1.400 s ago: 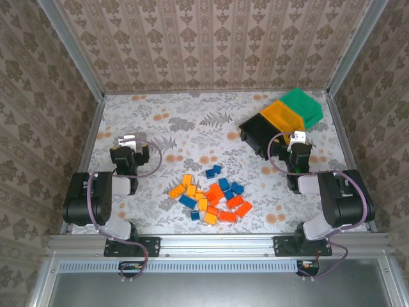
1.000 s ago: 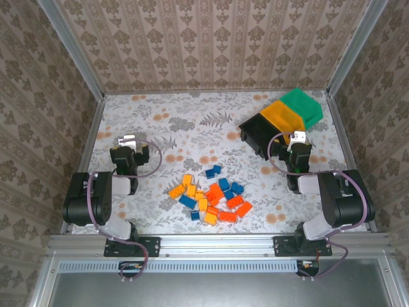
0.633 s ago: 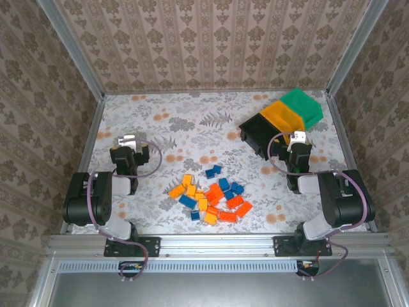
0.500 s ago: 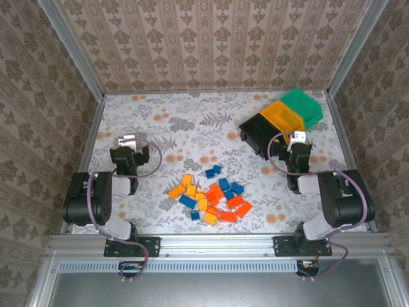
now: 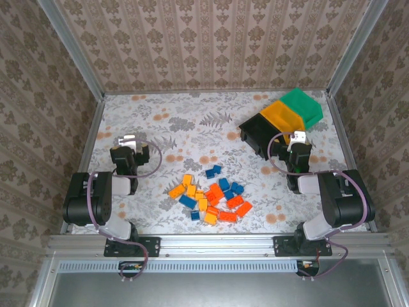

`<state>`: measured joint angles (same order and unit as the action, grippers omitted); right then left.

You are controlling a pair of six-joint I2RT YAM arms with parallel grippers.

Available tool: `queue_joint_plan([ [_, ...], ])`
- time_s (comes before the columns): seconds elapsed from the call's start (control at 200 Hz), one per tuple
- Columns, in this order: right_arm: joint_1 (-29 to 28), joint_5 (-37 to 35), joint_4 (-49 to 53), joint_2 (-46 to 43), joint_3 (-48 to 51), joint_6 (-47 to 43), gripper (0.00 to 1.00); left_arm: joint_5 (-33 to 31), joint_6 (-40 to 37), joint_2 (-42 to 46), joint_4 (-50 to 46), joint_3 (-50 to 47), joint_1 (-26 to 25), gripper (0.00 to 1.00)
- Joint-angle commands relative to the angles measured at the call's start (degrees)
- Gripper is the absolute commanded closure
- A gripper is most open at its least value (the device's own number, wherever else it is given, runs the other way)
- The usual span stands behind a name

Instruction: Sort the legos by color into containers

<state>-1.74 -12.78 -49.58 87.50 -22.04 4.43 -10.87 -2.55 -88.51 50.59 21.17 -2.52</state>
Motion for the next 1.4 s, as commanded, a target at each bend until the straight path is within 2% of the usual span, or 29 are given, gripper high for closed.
queue_joint_plan([
  [0.0,-0.1,1.2,-1.3,0.0,-0.4,-0.7,0.00,0.9,0.9,0.7,1.2,0.9,0.3,0.00],
  [0.1,-0.3,-0.4,5.5,-3.2,-2.7,-0.4,0.00,-0.8,0.4,7.3,-10.9,4.2,-0.9,0.00],
  [0.165,-0.5,-2.7,17.3,-6.8,-7.2,1.1,0.00,-1.6,0.2,10.6,-17.7,7.1,-1.2,0.00],
  [0.215,-0.5,-3.7,24.8,-9.2,-10.2,2.8,0.00,-2.5,0.8,12.9,-20.0,8.2,-1.5,0.00],
  [0.305,-1.1,-6.5,29.8,-12.1,-11.8,4.4,0.00,-2.6,2.5,17.5,-20.9,8.7,-1.6,0.00],
  [0.375,-2.4,-12.8,32.8,-14.2,-13.1,5.0,0.00,-2.7,4.8,20.2,-19.5,8.7,-1.5,0.00],
  [0.42,-3.1,-19.2,34.3,-15.2,-14.2,6.8,0.00,-1.8,5.8,21.4,-18.5,9.0,-1.5,0.00],
  [0.475,-2.7,-27.9,38.3,-15.4,-16.8,14.5,0.00,-1.8,8.4,22.5,-17.8,9.7,-1.3,0.00],
  [0.51,-2.0,-29.4,41.3,-15.2,-18.5,20.2,0.00,-3.2,11.9,23.0,-17.7,10.2,-1.1,0.00],
  [0.54,-0.8,-27.3,45.1,-15.0,-20.1,26.1,0.00,-4.3,15.8,23.7,-17.9,10.5,-0.6,0.00],
  [0.585,0.4,-25.2,57.0,-14.8,-23.9,39.3,0.00,-4.1,22.1,25.0,-17.9,10.2,0.6,0.00],
  [0.6,1.1,-23.3,58.7,-14.5,-24.5,40.6,0.00,-3.6,24.1,25.7,-17.9,9.9,0.9,0.00],
  [0.63,3.0,-15.0,55.4,-13.8,-24.4,37.5,0.00,-3.5,27.4,27.0,-17.2,8.8,1.5,0.00],
  [0.655,3.6,-11.8,53.3,-13.3,-24.1,35.1,0.00,-3.9,30.6,28.3,-17.1,7.7,1.6,0.00],
  [0.71,3.7,-9.4,49.0,-12.3,-23.0,34.1,0.00,-6.2,38.0,30.7,-18.8,6.2,2.4,0.00],
  [0.765,3.8,-3.8,45.7,-11.1,-23.0,29.7,0.00,-2.3,39.7,31.9,-21.9,7.3,4.2,0.00],
  [0.825,3.6,-0.3,53.0,-8.3,-29.1,25.5,0.00,1.5,39.4,31.9,-28.4,10.9,4.8,0.00],
  [0.87,3.6,2.1,60.0,-3.0,-34.9,22.8,0.00,3.3,39.7,31.2,-33.5,13.6,4.8,0.00],
  [0.935,3.5,6.5,65.3,2.7,-40.9,19.3,0.00,6.3,41.8,30.4,-34.7,15.0,4.9,0.00],
  [1.045,2.7,8.8,65.8,6.9,-43.8,16.1,0.00,11.5,47.1,30.0,-30.6,14.0,5.0,0.00],
  [1.165,1.9,10.8,69.2,11.3,-48.4,12.9,0.03,16.6,47.2,29.9,-33.4,16.8,5.0,0.00],
  [1.395,-0.4,10.1,73.9,18.2,-55.2,9.8,0.11,19.7,48.0,31.2,-39.0,19.3,4.9,0.00],
])
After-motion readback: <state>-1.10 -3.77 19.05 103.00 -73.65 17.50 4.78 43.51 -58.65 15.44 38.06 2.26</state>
